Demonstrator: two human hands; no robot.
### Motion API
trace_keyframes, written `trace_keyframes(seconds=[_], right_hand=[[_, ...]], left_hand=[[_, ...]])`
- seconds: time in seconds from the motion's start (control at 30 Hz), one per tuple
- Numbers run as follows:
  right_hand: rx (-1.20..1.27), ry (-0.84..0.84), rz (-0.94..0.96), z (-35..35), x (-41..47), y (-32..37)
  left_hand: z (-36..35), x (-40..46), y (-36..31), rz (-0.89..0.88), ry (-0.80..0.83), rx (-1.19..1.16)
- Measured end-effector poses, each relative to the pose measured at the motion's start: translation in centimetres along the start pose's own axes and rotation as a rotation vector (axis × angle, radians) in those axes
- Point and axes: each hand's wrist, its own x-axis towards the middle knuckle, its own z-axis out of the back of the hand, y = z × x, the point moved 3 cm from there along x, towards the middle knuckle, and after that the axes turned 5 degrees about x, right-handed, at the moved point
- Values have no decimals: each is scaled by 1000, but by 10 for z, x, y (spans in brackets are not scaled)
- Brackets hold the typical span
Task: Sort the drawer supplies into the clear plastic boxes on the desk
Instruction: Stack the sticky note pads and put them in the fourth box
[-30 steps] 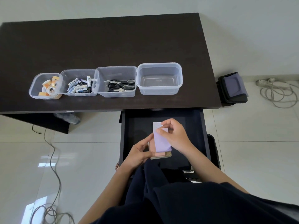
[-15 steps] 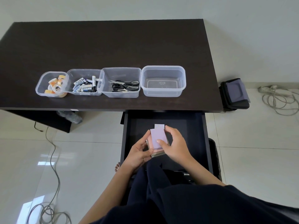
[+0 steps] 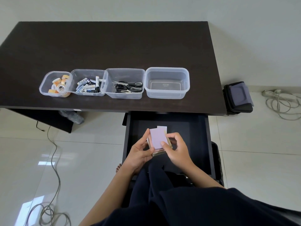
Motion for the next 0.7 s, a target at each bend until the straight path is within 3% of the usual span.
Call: trace_keyframes(seconds=[0.33, 0.7], right_hand=[[60, 30, -32, -3, 3, -2], [31, 82, -66, -14, 8, -7]], left_hand=[[5, -1, -4, 25, -23, 133], [5, 2, -9, 13, -181, 249]])
